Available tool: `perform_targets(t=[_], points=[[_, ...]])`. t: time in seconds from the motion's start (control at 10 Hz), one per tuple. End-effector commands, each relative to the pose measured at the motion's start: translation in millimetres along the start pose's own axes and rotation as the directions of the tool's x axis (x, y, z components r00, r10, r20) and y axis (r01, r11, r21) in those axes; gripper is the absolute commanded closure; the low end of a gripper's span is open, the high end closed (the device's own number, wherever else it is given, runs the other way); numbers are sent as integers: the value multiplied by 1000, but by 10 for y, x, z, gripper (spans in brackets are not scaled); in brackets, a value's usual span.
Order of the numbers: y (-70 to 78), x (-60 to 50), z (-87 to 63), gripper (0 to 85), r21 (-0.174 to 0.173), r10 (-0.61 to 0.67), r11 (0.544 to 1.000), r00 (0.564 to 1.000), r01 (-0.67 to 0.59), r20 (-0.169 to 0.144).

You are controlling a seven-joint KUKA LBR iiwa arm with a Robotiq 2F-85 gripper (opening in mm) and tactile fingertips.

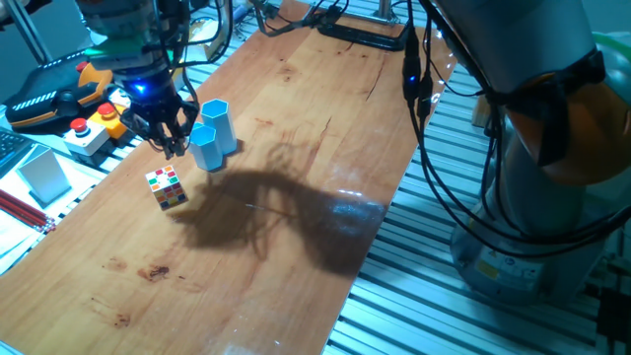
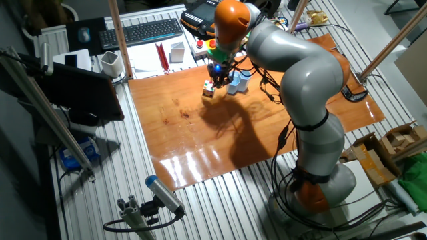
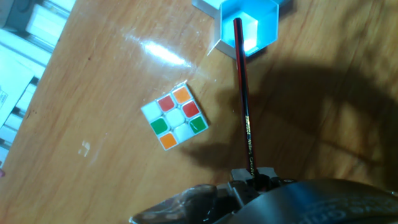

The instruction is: Put the pen into the pen holder

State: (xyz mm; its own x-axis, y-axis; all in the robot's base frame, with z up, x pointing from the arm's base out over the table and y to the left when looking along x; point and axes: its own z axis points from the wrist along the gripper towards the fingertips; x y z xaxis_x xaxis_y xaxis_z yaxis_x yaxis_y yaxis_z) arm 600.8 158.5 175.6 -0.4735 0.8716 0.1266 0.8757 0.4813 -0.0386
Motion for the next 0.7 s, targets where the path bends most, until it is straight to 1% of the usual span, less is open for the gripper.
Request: perform_targets(t=[0.0,0.3,0.4,0.6], points=[[-14,-8,2,843,2,8,1000,1000,-8,-10],[-45,-16,-2,843,-8,43,999,998,-43,-52],[-32,-23,1,843,-23,66,997,995,-68,-72],[-29,-40,3,843,-33,92,995,993,-95,-77]])
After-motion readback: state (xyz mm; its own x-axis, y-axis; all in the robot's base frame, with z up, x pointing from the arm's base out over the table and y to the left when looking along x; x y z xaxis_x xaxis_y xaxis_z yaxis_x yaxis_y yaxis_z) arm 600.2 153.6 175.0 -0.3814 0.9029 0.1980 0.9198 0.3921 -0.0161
